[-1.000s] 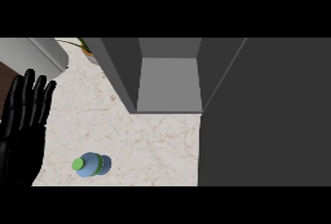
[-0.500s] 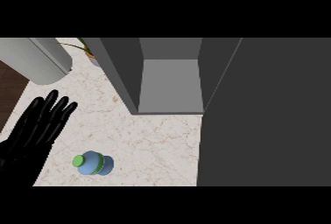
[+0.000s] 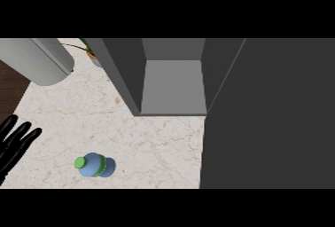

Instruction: Pick up the bottled water, place it into the cabinet and close the cabinet

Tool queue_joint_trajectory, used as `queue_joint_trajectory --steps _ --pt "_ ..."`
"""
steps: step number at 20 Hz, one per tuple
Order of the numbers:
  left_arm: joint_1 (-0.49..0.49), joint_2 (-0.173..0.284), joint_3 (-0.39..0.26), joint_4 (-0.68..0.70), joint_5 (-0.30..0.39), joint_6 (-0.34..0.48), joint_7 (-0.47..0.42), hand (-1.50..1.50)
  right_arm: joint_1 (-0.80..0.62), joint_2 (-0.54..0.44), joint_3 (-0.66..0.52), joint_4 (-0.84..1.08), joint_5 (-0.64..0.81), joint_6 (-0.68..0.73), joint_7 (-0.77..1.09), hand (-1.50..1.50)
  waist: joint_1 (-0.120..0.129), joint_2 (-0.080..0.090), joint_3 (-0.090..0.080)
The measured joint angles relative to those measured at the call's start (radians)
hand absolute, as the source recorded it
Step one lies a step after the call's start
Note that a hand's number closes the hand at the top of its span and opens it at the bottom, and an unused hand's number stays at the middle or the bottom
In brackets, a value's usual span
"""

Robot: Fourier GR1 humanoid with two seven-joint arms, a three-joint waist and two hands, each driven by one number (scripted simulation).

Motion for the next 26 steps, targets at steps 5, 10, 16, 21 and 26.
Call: queue_joint_trajectory --steps 5,10,16,21,26 --pt "0.023 0.013 0.035 0.023 -0.039 -0.023 0.022 -1.5 0.133 0.001 0.07 -0.029 0.028 0.026 -0.072 -1.5 -0.008 0.0 0.0" --pt "0.026 -0.009 0.044 0.123 -0.095 -0.08 -0.014 -1.5 0.203 0.006 0.132 -0.046 0.068 0.016 -0.107 -1.5 -0.009 0.001 0.0" --pt "-0.005 -0.031 0.032 0.291 -0.192 -0.136 -0.063 -1.5 0.283 -0.018 0.185 -0.054 0.087 0.022 -0.171 -1.5 -0.019 0.001 -0.001" --pt "-0.081 -0.046 0.011 0.488 -0.268 -0.173 -0.112 -1.5 0.343 -0.044 0.2 -0.055 0.093 0.029 -0.234 -1.5 -0.025 0.002 -0.001" --pt "-0.133 -0.081 -0.007 0.685 -0.362 -0.194 -0.211 -1.5 0.421 -0.065 0.239 -0.054 0.103 0.025 -0.305 -1.5 -0.029 0.002 -0.001"
